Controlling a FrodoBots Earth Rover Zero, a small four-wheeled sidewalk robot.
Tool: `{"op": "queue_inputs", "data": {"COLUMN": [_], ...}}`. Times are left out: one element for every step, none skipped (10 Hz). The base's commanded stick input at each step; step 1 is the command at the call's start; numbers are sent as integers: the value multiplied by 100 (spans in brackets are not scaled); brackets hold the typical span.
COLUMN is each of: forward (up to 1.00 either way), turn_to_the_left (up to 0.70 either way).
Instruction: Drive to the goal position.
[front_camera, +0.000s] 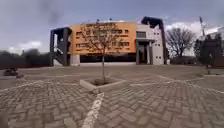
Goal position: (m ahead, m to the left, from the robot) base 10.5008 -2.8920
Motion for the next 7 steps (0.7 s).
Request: {"op": "queue_inputs", "data": {"forward": [0,0,0,0,0,0,70], "turn_to_the_left": [-45,-45,-45,-45,0,0,0]}}
